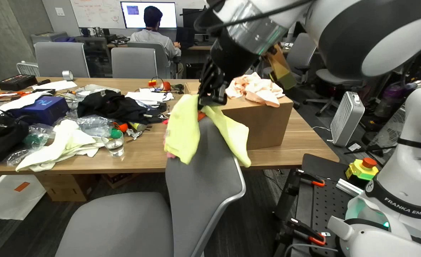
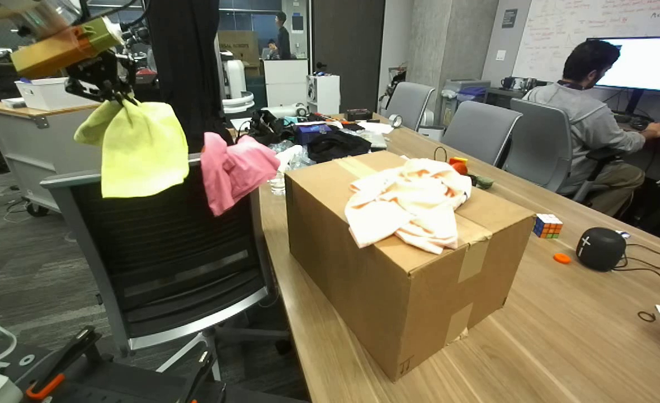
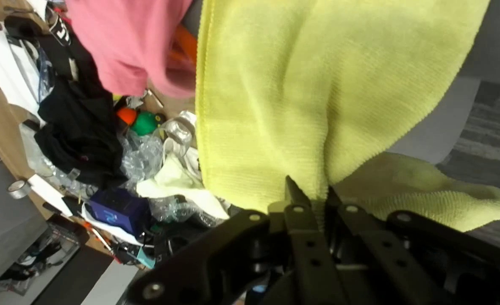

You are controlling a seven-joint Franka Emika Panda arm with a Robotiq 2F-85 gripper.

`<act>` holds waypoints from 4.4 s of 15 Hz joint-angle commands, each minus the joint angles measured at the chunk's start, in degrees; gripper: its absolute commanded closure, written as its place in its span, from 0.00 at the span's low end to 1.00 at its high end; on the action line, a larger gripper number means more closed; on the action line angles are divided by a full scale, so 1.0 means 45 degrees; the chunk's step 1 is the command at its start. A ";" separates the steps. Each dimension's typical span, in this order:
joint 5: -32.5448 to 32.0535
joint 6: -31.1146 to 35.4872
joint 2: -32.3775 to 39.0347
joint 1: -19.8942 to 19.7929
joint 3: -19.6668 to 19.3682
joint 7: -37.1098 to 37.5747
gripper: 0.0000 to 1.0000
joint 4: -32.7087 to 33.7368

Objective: Move the shirts and towel to the top of the box

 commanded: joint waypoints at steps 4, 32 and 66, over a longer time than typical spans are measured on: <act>0.1847 -0.1873 -0.1168 0.0483 -0.0794 -0.0997 0.96 0.2514; -0.4428 -0.0968 0.2648 -0.6285 -0.4116 0.4109 0.97 0.8021; 0.2105 -0.5472 0.0178 0.0405 -0.2411 -0.5250 0.00 0.1635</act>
